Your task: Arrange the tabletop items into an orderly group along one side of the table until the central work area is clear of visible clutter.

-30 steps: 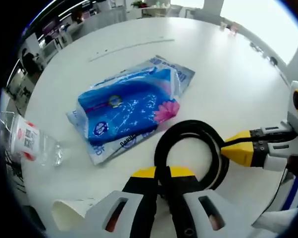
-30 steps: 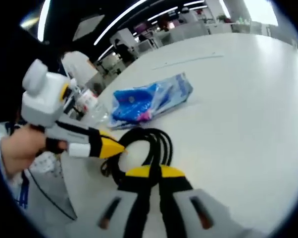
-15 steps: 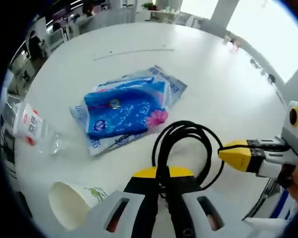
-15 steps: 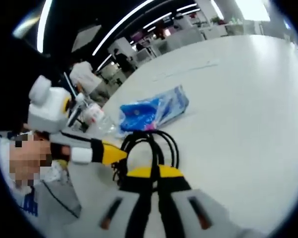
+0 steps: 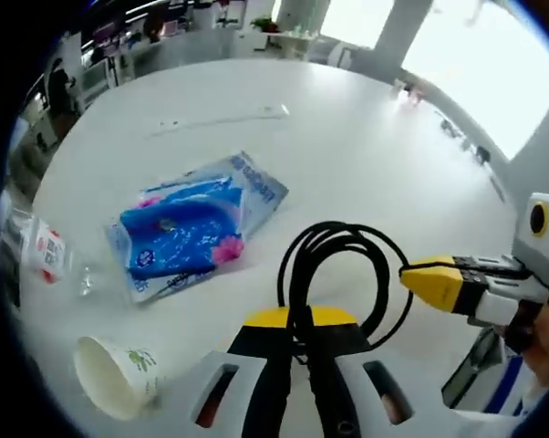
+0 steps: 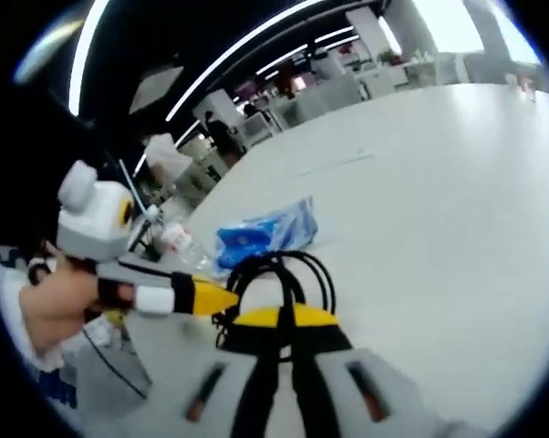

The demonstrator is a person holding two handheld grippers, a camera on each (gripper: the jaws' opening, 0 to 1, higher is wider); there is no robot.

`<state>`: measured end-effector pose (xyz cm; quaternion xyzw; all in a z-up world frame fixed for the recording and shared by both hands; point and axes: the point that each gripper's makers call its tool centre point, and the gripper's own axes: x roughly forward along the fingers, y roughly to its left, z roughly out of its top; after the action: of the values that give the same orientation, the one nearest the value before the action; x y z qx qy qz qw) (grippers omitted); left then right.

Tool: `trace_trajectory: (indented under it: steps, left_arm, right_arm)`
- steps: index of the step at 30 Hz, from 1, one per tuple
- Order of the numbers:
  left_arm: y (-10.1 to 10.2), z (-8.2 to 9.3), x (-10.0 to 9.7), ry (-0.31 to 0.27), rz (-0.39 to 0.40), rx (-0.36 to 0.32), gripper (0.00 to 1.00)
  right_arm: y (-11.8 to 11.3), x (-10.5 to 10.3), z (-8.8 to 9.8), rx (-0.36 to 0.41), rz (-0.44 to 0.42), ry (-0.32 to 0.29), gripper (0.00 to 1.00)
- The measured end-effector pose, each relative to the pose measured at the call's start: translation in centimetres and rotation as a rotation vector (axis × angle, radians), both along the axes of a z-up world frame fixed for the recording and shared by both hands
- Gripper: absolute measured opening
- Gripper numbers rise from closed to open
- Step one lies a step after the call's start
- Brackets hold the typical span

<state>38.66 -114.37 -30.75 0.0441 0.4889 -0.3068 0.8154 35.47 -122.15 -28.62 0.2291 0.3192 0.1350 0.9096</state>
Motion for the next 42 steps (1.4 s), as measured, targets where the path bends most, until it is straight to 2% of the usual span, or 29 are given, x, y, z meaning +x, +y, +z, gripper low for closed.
trace_trajectory:
  steps: [10, 16, 21, 32, 42]
  left_arm:
    - [-4.7, 0.3, -1.3, 0.007, -0.042, -0.018, 0.00]
    - [-6.2, 0.0, -1.4, 0.014, -0.049, -0.023, 0.00]
    - [-7.2, -0.9, -1.6, 0.038, -0.049, -0.026, 0.00]
    - [-7.7, -3.1, -1.7, 0.074, -0.041, -0.001, 0.01]
    - [-7.9, -4.4, -1.8, 0.076, -0.040, 0.006, 0.01]
  right_arm:
    - [-4.6, -0.9, 0.5, 0.013, -0.068, -0.005, 0.00]
    - [-6.3, -0.9, 0.3, 0.018, -0.082, 0.004, 0.00]
    - [-7.2, -1.0, -0.6, 0.016, -0.075, 0.027, 0.00]
    - [-7.7, -0.9, -2.8, 0.015, -0.038, 0.084, 0.00]
    - [-8.3, -0.9, -5.2, 0.002, -0.021, 0.124, 0.00]
